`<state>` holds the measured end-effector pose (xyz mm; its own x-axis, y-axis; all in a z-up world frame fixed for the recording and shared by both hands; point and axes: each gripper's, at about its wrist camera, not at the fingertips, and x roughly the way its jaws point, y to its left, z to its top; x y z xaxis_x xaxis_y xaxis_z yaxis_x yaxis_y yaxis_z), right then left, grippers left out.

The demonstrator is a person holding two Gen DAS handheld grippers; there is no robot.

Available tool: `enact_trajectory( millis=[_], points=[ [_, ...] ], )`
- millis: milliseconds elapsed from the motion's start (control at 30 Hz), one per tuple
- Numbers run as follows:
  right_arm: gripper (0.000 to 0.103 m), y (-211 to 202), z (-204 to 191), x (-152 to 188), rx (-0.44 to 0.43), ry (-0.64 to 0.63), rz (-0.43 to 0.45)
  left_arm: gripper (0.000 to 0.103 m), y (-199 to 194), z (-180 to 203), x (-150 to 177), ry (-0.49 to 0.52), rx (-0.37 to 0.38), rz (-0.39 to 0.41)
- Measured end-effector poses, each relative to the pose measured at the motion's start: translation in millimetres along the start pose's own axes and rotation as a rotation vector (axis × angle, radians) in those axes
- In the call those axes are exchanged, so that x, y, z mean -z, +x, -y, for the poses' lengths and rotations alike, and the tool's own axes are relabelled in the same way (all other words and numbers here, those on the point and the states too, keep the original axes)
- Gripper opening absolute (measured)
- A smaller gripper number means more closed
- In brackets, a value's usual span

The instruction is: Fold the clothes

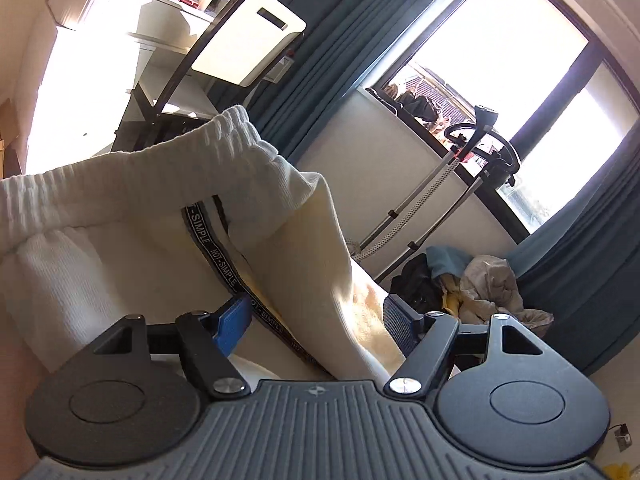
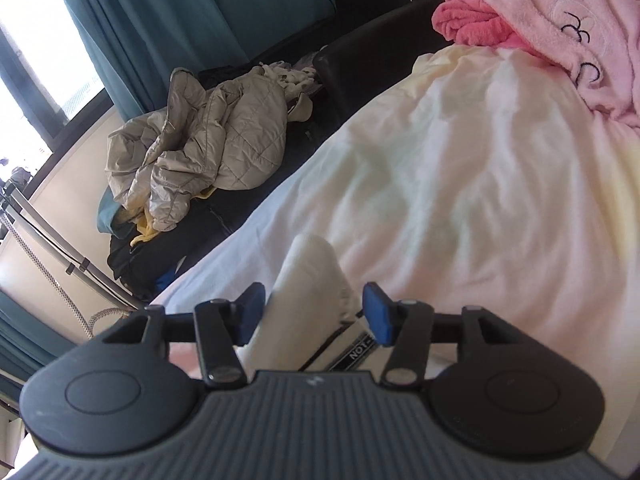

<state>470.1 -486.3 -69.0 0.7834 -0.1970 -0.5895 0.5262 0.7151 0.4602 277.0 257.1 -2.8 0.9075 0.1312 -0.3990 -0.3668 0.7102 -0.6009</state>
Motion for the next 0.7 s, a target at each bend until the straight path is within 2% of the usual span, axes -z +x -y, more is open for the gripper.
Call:
enact_trajectory(
  millis=[33,67,167,233,367,500,567,700],
  points=[
    [0.06,-14,9,1,-0.006,0.017,0.015,0.087,-15,2,11,0.0,0.006,0.031],
    [0.06,-27,21,2,-0.015,0.048,0.018,0.088,-29,2,23,-0.022,-0.002,0.047],
    [0.06,-64,57,4,-0.035,0.166,0.01,0.087,-50,-14,49,-0.139,-0.033,-0.043],
    [0.061,-85,77,9,-0.07,0.226,-0.006,0.087,-61,-25,56,-0.17,-0.046,-0.11],
    [0.064,-114,107,33,-0.13,0.32,-0.1,0.088,-71,-56,51,-0.263,0.011,-0.176],
    [0.066,-117,110,63,-0.155,0.366,-0.226,0.088,-62,-91,47,-0.434,0.067,-0.186],
    [0.066,-112,104,72,-0.158,0.358,-0.258,0.088,-53,-106,47,-0.507,0.091,-0.176],
    [0.068,-92,94,72,-0.114,0.31,-0.213,0.088,-31,-113,37,-0.488,0.095,-0.144]
  ],
)
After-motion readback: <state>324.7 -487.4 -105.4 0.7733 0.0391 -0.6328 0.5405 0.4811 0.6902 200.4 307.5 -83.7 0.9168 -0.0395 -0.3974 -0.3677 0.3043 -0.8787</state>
